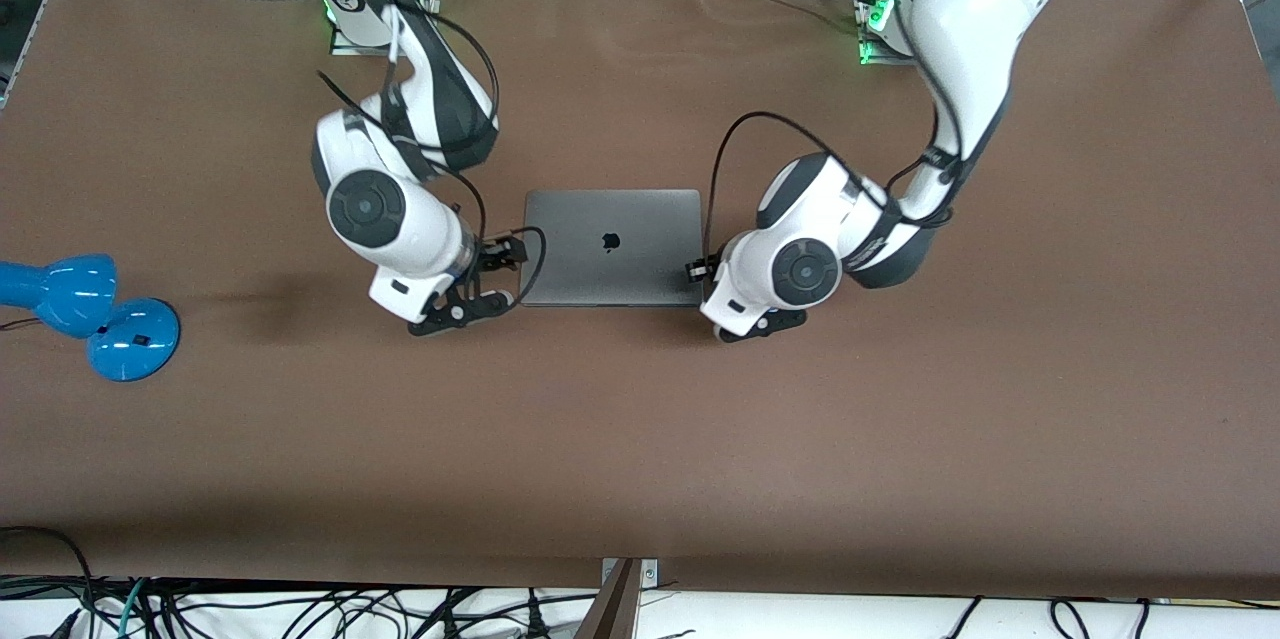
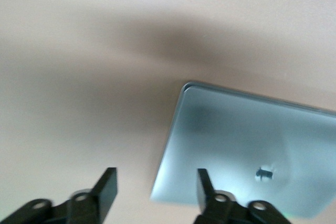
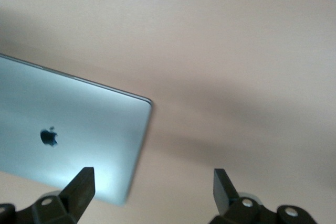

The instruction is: Close laptop with both arms from behind

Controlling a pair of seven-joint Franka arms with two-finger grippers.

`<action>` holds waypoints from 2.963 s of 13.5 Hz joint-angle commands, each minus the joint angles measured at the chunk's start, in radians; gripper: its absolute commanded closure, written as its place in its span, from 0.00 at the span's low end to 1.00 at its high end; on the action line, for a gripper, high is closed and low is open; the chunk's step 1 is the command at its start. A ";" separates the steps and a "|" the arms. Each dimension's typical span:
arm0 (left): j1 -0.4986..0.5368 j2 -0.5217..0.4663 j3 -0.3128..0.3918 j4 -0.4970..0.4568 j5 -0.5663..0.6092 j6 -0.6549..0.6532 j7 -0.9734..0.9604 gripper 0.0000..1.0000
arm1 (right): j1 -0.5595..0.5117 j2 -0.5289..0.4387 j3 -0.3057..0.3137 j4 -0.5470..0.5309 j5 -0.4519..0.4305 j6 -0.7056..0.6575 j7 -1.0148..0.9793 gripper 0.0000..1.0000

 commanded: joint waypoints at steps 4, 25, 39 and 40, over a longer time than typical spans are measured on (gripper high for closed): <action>0.126 -0.298 -0.006 -0.044 0.043 -0.232 0.150 0.00 | -0.139 -0.196 0.016 -0.019 -0.037 -0.194 0.014 0.00; 0.034 -0.954 0.422 -0.526 0.069 -0.216 0.681 0.00 | -0.372 -0.451 0.015 -0.067 -0.046 -0.384 0.192 0.00; 0.134 -0.785 0.321 -0.339 0.106 -0.303 0.717 0.00 | -0.375 -0.566 0.015 -0.160 -0.046 -0.421 0.177 0.00; 0.134 -0.763 0.321 -0.317 0.106 -0.303 0.713 0.00 | -0.375 -0.566 0.015 -0.160 -0.046 -0.421 0.177 0.00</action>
